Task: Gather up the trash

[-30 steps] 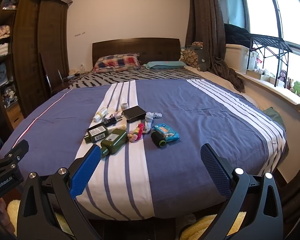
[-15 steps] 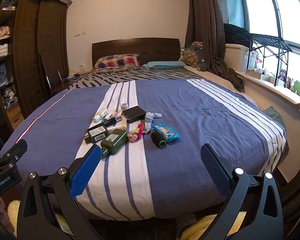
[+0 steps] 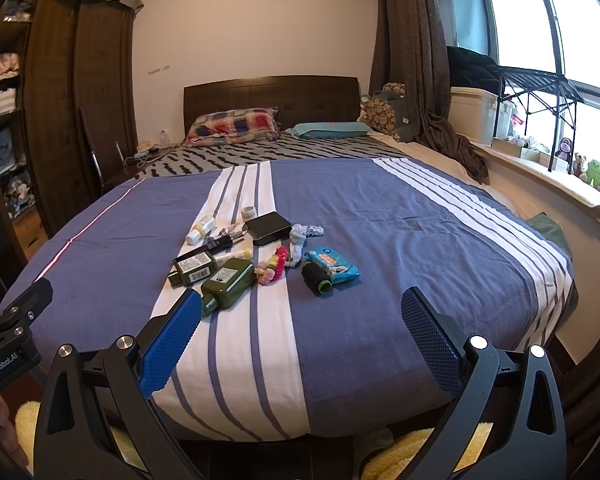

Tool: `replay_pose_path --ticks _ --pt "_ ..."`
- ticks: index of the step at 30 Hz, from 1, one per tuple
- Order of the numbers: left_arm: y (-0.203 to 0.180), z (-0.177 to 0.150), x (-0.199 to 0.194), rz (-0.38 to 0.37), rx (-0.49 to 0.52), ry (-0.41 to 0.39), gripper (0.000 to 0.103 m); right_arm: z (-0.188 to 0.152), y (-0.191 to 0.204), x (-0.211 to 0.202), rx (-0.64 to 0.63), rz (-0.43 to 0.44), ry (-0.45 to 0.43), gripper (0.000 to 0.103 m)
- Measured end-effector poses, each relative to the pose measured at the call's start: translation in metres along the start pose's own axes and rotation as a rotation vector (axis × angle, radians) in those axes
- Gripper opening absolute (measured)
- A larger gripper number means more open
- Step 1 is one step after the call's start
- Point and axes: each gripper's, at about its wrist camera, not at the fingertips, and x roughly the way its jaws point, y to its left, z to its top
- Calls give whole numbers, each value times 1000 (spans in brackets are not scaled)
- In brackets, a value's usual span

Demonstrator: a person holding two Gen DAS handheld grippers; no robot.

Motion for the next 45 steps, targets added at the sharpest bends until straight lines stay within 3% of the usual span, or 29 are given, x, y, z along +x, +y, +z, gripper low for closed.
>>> replay_pose_path --ticks 26,36,45 --pt "-5 -9 16 6 17 37 95 -7 -11 14 17 -25 4 100" --pt "-11 -20 59 -17 52 112 95 -23 -26 59 34 -6 114 100" --pt "-31 -23 108 -132 72 175 95 -27 -41 118 26 -25 216 100"
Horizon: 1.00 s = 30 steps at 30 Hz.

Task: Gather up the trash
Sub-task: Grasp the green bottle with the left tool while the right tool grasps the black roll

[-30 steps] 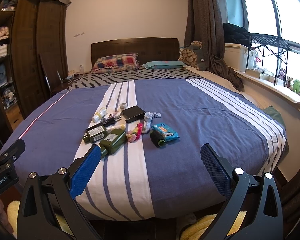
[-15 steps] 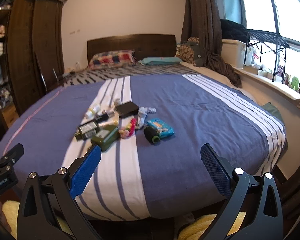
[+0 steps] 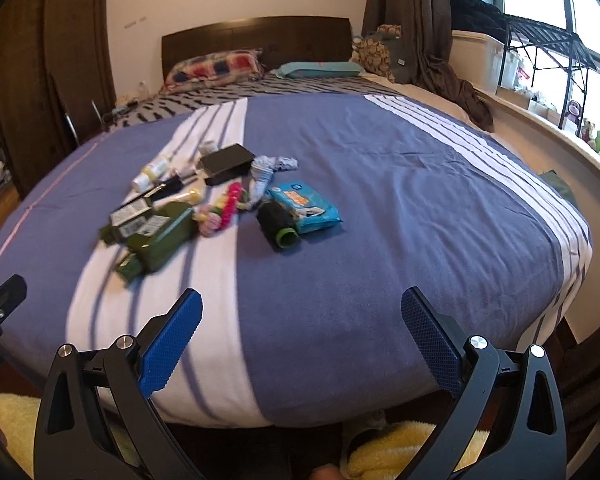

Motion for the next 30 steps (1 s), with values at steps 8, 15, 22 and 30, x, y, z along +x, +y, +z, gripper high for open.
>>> replay_pose_path --ticks 8,15,22,30 --pt "-34 7 54 -103 68 96 83 9 -7 53 33 78 93 97" --pt "-55 10 92 -158 106 161 67 17 -7 80 22 141 111 66" --pt "-71 20 123 -221 116 192 60 31 1 94 20 221 125 46" --pt "-80 35 142 -274 107 207 49 44 13 114 -26 194 123 42"
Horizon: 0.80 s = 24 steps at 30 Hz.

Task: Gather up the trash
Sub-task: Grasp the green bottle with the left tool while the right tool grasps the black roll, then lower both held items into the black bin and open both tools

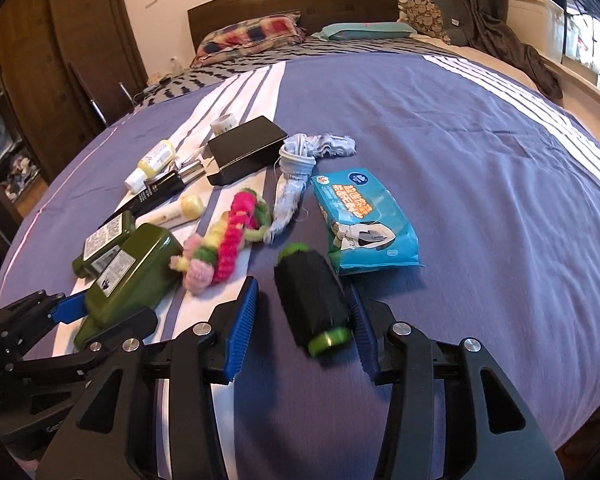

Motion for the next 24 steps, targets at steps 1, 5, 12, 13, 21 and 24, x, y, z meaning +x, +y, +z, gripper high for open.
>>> replay_pose_path --ticks 1,5,12,13,21,24 --pt "0 2 2 -4 -1 0 49 0 1 0 -7 -11 0 35" --pt "-1 4 6 -15 8 -1 47 -4 0 -3 -20 -24 -5 27" --pt "-6 -10 -6 -14 23 -18 47 -20 9 -16 -48 -37 -18 27" --pt "-7 -13 -9 -15 27 -18 47 -22 10 -18 -50 -34 -18 27" --pt "-8 -48 -42 -4 17 -27 47 -48 15 -53 -17 16 -23 27" --pt "-8 -63 -62 4 12 -45 47 -59 17 -75 -17 22 -42 27"
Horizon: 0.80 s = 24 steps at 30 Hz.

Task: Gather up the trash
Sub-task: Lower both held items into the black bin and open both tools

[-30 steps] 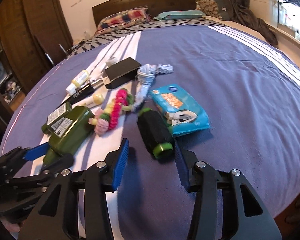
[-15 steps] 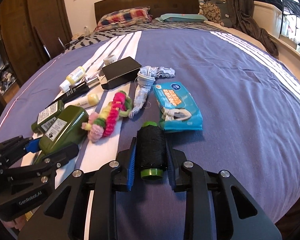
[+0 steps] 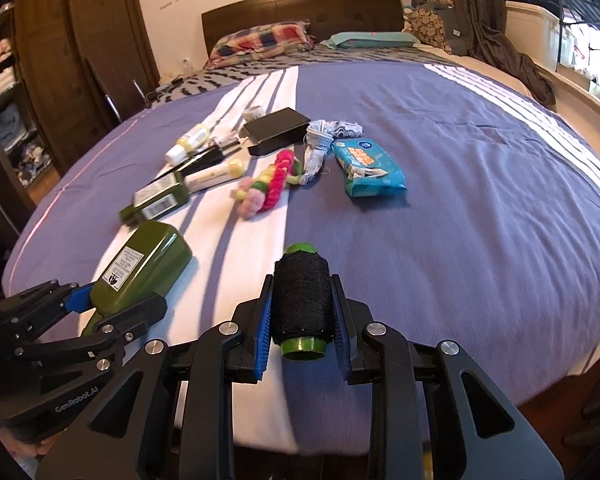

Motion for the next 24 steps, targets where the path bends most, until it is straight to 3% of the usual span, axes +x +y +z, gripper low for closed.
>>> replay_pose_path --ticks 7,12,16,24 --pt "-1 -42 -55 10 3 -28 47 -40 11 -43 -19 38 6 27" --pt "-3 -83 -71 -9 -12 12 47 -78 16 -49 -30 46 64 27" --pt "-8 -112 -68 -22 -16 66 47 -102 18 -41 -31 46 125 27" --pt "-6 -159 -21 -30 -31 246 47 -141 17 -6 -18 64 264 27"
